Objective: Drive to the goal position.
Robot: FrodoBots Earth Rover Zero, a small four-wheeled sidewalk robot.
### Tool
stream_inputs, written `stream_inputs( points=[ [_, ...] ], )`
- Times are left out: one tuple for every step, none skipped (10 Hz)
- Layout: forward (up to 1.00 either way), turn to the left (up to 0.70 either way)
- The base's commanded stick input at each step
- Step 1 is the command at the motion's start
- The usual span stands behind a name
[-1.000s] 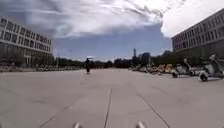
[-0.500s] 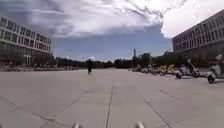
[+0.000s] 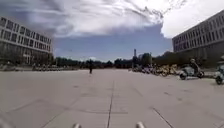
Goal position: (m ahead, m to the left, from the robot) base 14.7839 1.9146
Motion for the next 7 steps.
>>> stream_inputs(
  points=[
    [0.7, 0.0],
    [0.7, 0.0],
    [0.7, 0.0],
    [0.7, 0.0],
    [0.7, 0.0],
    [0.7, 0.0],
    [0.7, 0.0]
  ],
)
